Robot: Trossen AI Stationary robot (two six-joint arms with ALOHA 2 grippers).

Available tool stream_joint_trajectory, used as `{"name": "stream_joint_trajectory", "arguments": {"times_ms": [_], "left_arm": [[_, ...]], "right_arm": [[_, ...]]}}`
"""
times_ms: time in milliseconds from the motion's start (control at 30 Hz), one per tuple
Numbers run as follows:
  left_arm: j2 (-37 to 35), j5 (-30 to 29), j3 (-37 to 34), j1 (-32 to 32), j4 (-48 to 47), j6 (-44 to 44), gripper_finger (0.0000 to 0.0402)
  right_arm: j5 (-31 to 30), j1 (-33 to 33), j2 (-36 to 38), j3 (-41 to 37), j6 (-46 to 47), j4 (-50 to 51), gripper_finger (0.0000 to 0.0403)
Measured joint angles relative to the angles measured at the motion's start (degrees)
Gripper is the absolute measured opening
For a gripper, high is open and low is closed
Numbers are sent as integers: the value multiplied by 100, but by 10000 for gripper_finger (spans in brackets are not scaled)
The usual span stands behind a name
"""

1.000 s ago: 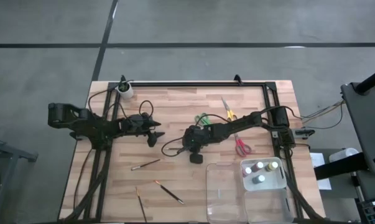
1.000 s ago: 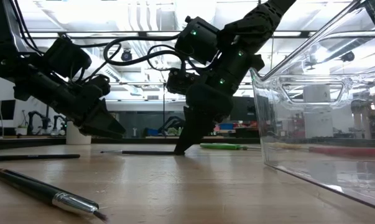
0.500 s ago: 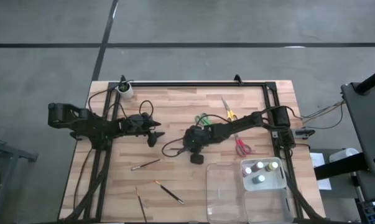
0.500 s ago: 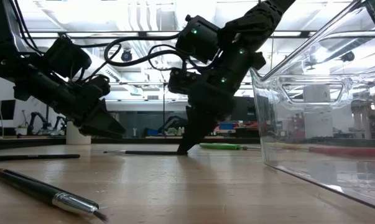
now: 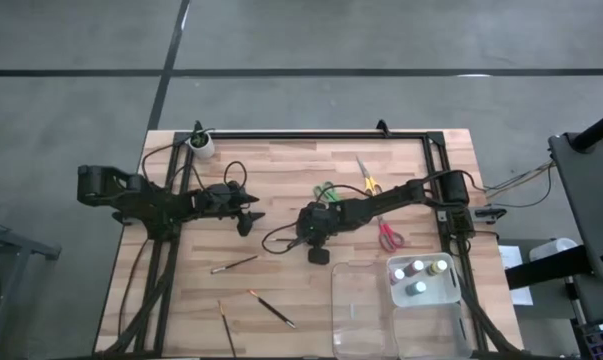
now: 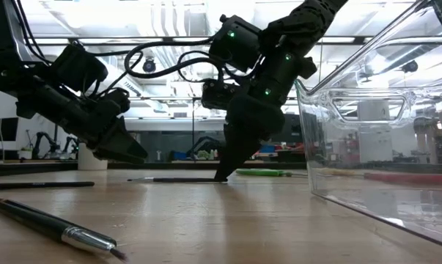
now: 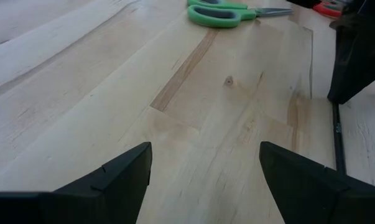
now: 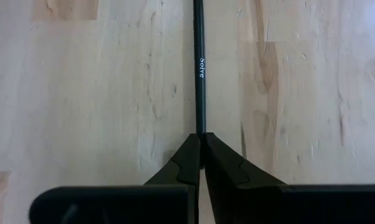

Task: Pick & Place Paint Supplies
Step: Put the top silver paintbrush into the right transparent bin

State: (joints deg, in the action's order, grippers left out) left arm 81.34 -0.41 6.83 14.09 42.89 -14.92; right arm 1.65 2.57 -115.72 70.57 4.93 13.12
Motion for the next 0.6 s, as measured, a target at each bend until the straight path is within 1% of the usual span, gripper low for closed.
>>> {"name": "stream_joint_trajectory", "arguments": {"times_ms": [333, 600], "left_arm": [[0, -2, 2, 2, -2, 0, 304], [0, -1, 0, 0, -6, -2, 304]], "right_arm": [[-33, -2, 306, 0, -2, -103, 8], [-28, 7, 663, 0, 37, 206, 8]]}}
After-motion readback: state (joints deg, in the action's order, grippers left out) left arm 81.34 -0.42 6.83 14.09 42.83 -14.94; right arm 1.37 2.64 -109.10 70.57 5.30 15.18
